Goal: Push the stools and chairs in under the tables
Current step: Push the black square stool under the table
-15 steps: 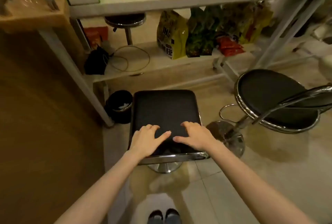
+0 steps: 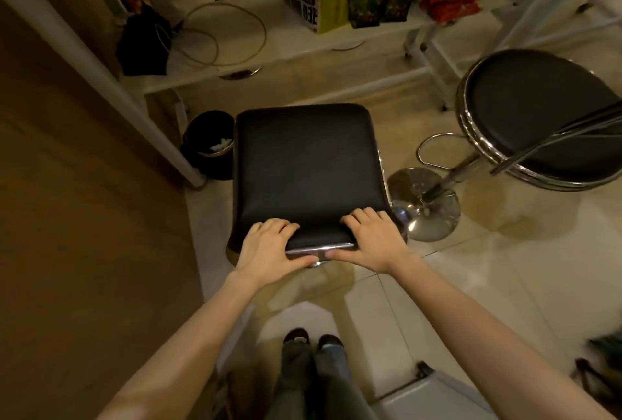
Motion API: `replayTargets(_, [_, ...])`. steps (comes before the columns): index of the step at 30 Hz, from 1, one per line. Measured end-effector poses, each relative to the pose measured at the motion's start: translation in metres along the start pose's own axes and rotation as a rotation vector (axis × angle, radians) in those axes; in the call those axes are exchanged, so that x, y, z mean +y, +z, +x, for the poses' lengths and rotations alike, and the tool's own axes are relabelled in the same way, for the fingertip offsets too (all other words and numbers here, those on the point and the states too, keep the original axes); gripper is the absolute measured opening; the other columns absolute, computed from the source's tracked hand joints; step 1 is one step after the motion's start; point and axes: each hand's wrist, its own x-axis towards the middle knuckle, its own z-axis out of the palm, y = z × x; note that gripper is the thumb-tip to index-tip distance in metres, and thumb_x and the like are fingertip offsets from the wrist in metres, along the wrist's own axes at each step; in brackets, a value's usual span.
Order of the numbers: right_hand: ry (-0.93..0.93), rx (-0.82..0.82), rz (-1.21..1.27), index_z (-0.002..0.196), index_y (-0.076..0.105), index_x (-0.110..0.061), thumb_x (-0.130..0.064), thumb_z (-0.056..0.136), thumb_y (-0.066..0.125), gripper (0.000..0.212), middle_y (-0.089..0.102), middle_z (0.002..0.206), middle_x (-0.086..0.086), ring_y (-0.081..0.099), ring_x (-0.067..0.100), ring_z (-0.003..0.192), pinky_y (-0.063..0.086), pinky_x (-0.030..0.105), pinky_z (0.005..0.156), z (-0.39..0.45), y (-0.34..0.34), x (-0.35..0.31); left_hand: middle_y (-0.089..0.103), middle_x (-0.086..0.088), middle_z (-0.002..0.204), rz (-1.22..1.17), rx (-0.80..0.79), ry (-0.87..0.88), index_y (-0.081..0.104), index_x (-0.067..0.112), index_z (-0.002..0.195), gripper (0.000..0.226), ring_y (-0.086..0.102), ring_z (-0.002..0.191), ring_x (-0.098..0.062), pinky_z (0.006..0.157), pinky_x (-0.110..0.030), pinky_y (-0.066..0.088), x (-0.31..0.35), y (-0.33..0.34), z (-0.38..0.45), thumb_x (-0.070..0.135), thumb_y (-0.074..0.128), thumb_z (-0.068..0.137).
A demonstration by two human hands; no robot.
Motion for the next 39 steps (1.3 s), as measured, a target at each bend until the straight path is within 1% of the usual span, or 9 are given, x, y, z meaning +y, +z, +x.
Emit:
replayTargets(2, [-0.020,0.001,-0.020,0.118,0.053,-0.019,-0.088,0.067,0.012,0.095,0.056,0.114,0.002,0.050,0.021,0.101,0.041,0.035,0.087,0.002,0.001,0.002,0.059,-0.001,0.124,-0.003,-0.010,-0.026,0.055,0.021,0.126,0.092,0.051,0.117,-0.018,0.097,-0.034,0.036,-0.002,0.004,-0.002,0.084,0.027,0.066])
replayTargets(5, [-0.052,0.017,-0.027,0.115,0.055,-0.017,-0.086,0.070,0.002,0.098,0.057,0.109,0.004,0.051,0.022,0.096,0.043,0.037,0.083,0.004,0.005,0.005,0.060,0.000,0.121,-0.012,-0.003,-0.029,0.056,0.021,0.123,0.094,0.053,0.113,-0.018,0.094,-0.033,0.038,-0.004,0.008,0.000,0.087,0.022,0.067])
replayTargets(9, [-0.073,0.044,-0.025,0.112,0.058,-0.013,-0.085,0.072,0.003,0.098,0.059,0.104,0.005,0.052,0.023,0.092,0.043,0.037,0.079,0.005,0.007,0.007,0.063,0.000,0.113,0.003,0.024,-0.015,0.060,0.020,0.118,0.092,0.058,0.105,-0.019,0.087,-0.035,0.043,-0.004,0.008,0.002,0.087,0.021,0.068])
replayTargets(13, [-0.097,0.068,-0.026,0.109,0.060,-0.012,-0.084,0.074,0.005,0.097,0.060,0.101,0.005,0.053,0.023,0.089,0.043,0.035,0.076,0.006,0.007,0.010,0.064,-0.001,0.112,0.019,0.032,-0.002,0.061,0.019,0.117,0.092,0.058,0.103,-0.019,0.085,-0.035,0.044,-0.004,0.007,0.004,0.087,0.020,0.071])
replayTargets(19, [-0.130,0.173,-0.058,0.098,0.065,-0.010,-0.077,0.078,0.026,0.080,0.064,0.090,0.005,0.057,0.023,0.080,0.046,0.034,0.069,0.007,0.013,0.012,0.064,-0.004,0.116,0.065,0.020,-0.007,0.061,0.016,0.120,0.094,0.059,0.105,-0.022,0.086,-0.037,0.046,-0.006,0.011,0.004,0.085,0.016,0.074])
replayTargets(22, [-0.136,0.207,-0.054,0.093,0.066,-0.009,-0.076,0.079,0.025,0.079,0.065,0.086,0.005,0.058,0.022,0.077,0.046,0.033,0.066,0.009,0.013,0.012,0.064,-0.005,0.116,0.081,0.033,-0.005,0.061,0.016,0.119,0.094,0.060,0.105,-0.023,0.086,-0.038,0.047,-0.007,0.011,0.007,0.084,0.015,0.074])
replayTargets(25, [-0.139,0.226,-0.047,0.090,0.065,-0.010,-0.075,0.083,0.019,0.080,0.064,0.083,0.004,0.057,0.021,0.075,0.046,0.032,0.064,0.014,0.012,0.015,0.064,-0.006,0.115,0.079,0.039,-0.005,0.061,0.015,0.119,0.095,0.060,0.105,-0.024,0.087,-0.039,0.047,-0.008,0.009,0.013,0.084,0.014,0.074])
replayTargets(29, [-0.137,0.228,-0.041,0.092,0.066,-0.011,-0.075,0.084,0.011,0.085,0.065,0.085,0.004,0.057,0.020,0.077,0.047,0.032,0.066,0.025,0.009,0.021,0.063,-0.007,0.115,0.083,0.060,-0.003,0.062,0.015,0.118,0.094,0.060,0.105,-0.025,0.086,-0.039,0.048,-0.011,0.006,0.026,0.084,0.014,0.074])
replayTargets(39, [-0.121,0.280,-0.049,0.095,0.066,-0.009,-0.074,0.084,0.010,0.086,0.065,0.086,0.005,0.058,0.022,0.078,0.047,0.033,0.066,0.072,-0.005,0.031,0.065,-0.008,0.108,0.134,0.108,0.027,0.065,0.013,0.113,0.093,0.062,0.097,-0.025,0.079,-0.037,0.051,-0.034,-0.008,0.075,0.083,0.015,0.076])
